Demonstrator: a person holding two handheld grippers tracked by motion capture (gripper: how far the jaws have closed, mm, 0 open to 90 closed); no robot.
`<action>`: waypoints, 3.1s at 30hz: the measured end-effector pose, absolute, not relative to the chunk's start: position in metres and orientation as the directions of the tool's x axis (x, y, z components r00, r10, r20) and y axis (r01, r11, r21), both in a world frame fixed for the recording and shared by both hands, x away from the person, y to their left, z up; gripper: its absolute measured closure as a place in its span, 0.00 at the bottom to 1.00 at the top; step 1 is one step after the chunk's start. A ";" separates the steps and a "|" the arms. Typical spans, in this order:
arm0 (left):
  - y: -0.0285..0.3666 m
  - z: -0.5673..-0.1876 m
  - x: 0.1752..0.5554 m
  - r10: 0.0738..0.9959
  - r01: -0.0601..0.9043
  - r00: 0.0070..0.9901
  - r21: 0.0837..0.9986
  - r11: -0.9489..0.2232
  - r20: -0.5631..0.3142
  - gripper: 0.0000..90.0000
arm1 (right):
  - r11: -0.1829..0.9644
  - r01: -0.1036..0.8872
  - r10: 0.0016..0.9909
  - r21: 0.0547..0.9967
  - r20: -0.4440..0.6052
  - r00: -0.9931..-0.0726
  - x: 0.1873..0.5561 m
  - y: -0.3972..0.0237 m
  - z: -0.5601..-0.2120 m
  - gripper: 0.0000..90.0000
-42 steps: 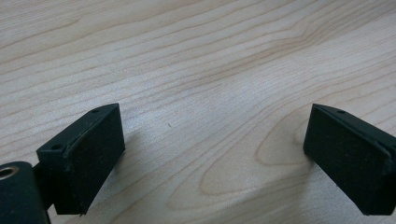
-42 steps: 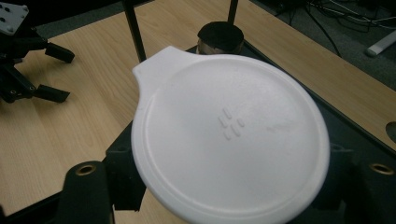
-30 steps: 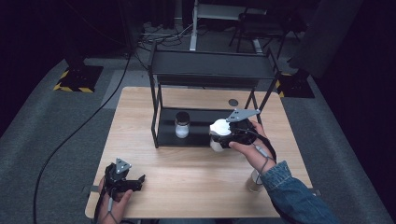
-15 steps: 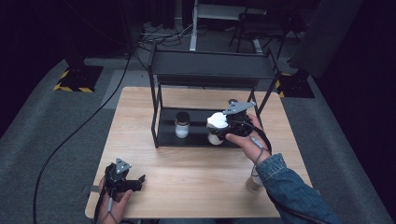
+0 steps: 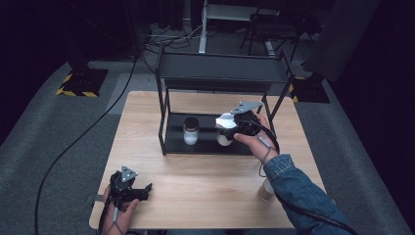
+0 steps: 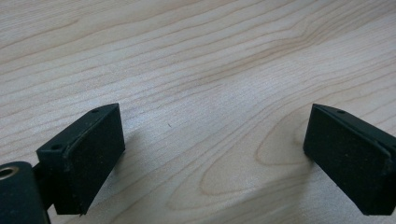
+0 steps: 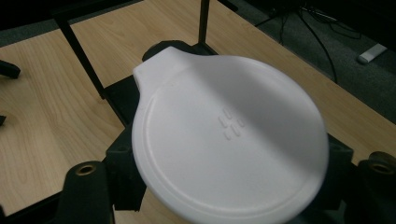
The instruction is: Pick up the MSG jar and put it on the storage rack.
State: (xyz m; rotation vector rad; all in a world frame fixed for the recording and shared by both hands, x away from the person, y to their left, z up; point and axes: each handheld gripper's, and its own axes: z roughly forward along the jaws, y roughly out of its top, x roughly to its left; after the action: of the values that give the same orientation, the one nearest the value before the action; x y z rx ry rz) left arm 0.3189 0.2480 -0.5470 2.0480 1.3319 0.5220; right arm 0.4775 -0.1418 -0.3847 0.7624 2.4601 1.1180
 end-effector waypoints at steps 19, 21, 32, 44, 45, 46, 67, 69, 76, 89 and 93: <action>0.248 -0.547 0.319 0.912 0.661 0.410 0.692 -0.288 -0.012 0.05 | 0.554 0.341 0.593 0.759 -0.073 -0.802 0.503 -0.133 -0.399 0.34; 0.248 -0.547 0.319 0.911 0.660 0.413 0.691 -0.295 -0.006 0.05 | 0.552 0.345 0.595 0.759 -0.069 -0.801 0.505 -0.133 -0.401 0.34; 0.248 -0.547 0.319 0.911 0.660 0.412 0.692 -0.293 -0.008 0.05 | 0.551 0.362 0.606 0.752 -0.062 -0.793 0.518 -0.129 -0.413 0.34; 0.248 -0.547 0.319 0.912 0.661 0.410 0.691 -0.291 -0.008 0.05 | 0.558 0.388 0.618 0.733 -0.056 -0.784 0.528 -0.129 -0.429 0.34; 0.248 -0.547 0.319 0.912 0.661 0.410 0.692 -0.291 -0.008 0.05 | 0.559 0.389 0.618 0.733 -0.056 -0.784 0.528 -0.129 -0.430 0.34; 0.248 -0.547 0.319 0.912 0.661 0.410 0.692 -0.291 -0.008 0.05 | 0.559 0.388 0.617 0.733 -0.055 -0.785 0.528 -0.129 -0.431 0.34; 0.248 -0.547 0.319 0.912 0.661 0.410 0.692 -0.290 -0.008 0.05 | 0.555 0.411 0.619 0.723 -0.029 -0.785 0.531 -0.129 -0.443 0.34; 0.248 -0.547 0.319 0.912 0.661 0.410 0.692 -0.290 -0.008 0.05 | 0.548 0.421 0.624 0.723 -0.019 -0.781 0.532 -0.131 -0.443 0.33; 0.248 -0.547 0.319 0.912 0.660 0.409 0.693 -0.290 -0.008 0.05 | 0.532 0.428 0.631 0.731 -0.006 -0.776 0.534 -0.134 -0.444 0.32; 0.248 -0.547 0.319 0.913 0.660 0.409 0.693 -0.290 -0.008 0.05 | 0.526 0.393 0.631 0.754 -0.036 -0.775 0.527 -0.136 -0.428 0.16; 0.248 -0.547 0.320 0.912 0.662 0.409 0.692 -0.289 -0.010 0.05 | 0.516 0.391 0.637 0.762 -0.036 -0.770 0.522 -0.142 -0.420 0.16</action>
State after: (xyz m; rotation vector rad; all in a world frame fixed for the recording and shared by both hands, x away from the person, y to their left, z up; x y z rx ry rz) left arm 0.3198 0.2481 -0.5474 2.0493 1.3327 0.5238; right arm 0.5224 -0.1425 -0.4199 0.8592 2.4494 1.1148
